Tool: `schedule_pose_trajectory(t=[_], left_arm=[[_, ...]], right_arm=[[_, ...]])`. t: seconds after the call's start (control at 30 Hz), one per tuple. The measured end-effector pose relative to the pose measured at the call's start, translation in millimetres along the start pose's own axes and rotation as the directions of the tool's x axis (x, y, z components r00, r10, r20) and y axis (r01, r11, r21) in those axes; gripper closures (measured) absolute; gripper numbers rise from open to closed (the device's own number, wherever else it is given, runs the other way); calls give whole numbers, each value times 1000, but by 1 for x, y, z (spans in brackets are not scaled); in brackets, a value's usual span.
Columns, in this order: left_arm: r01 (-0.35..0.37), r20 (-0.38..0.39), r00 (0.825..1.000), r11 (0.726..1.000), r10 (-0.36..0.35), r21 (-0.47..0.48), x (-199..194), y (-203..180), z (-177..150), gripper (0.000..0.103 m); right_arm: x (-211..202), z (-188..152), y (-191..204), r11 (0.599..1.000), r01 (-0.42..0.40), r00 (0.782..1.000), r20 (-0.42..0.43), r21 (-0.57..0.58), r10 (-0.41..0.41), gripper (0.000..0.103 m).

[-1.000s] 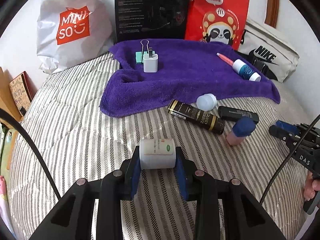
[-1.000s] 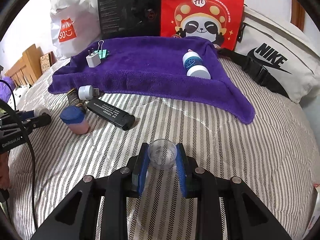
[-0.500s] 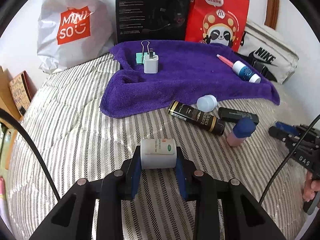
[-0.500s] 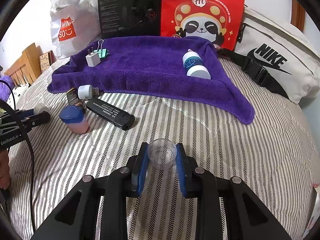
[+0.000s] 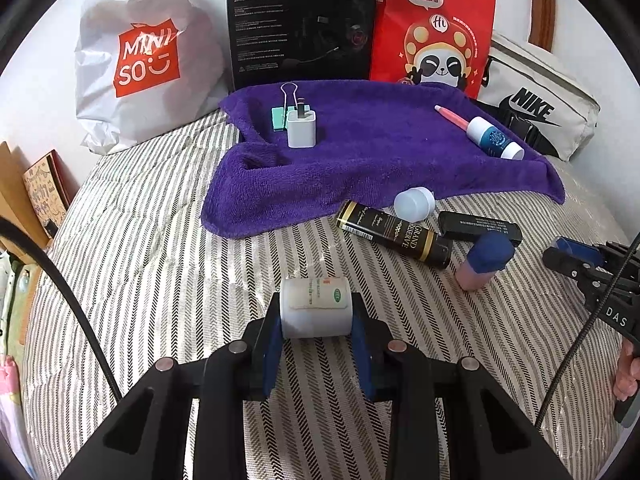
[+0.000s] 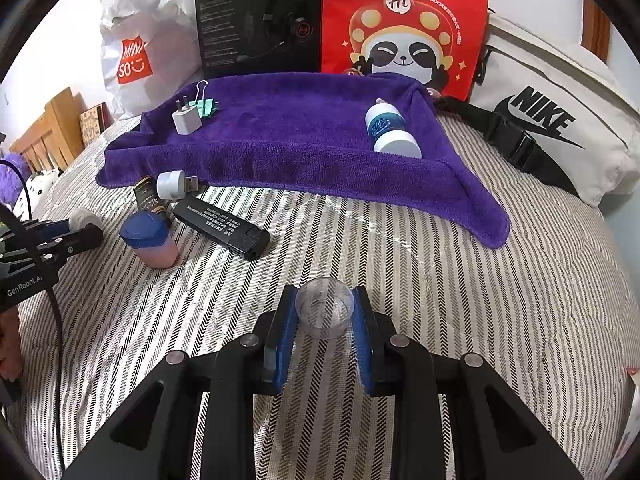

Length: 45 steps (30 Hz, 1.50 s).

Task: Organize rigid objects
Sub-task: 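Set the jar on the towel beside the charger plug with the left while the right lifts the clear cup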

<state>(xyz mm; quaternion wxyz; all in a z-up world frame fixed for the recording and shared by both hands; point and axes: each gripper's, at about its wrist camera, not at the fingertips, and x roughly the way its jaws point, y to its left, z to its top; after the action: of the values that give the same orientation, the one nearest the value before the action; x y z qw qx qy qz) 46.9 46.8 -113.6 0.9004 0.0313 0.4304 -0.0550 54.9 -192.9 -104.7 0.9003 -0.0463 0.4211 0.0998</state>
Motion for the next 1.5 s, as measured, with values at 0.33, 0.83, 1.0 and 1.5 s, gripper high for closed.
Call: schedule_pose_trajectory(t=[0.33,0.83,1.0,1.5], left_arm=[[48,-17,999,991,-50,-125,-15,10,24,74],[118,16,993,983,-117,-138,13,28,106,74],[130,-24,991,984,-134,-120,44,18,119,74],[54,-107,992,997,-61,-60,82,16,124,74]], right_arm=[[-15,21,-31,981,-157,988,12,111,157,76],[-32,59,-26,988,-152,987,51,41,150,76],[-29,63,-27,989,-145,989,43,38,144,76],[-11,62,-33,988,-140,990,12,61,139,76]])
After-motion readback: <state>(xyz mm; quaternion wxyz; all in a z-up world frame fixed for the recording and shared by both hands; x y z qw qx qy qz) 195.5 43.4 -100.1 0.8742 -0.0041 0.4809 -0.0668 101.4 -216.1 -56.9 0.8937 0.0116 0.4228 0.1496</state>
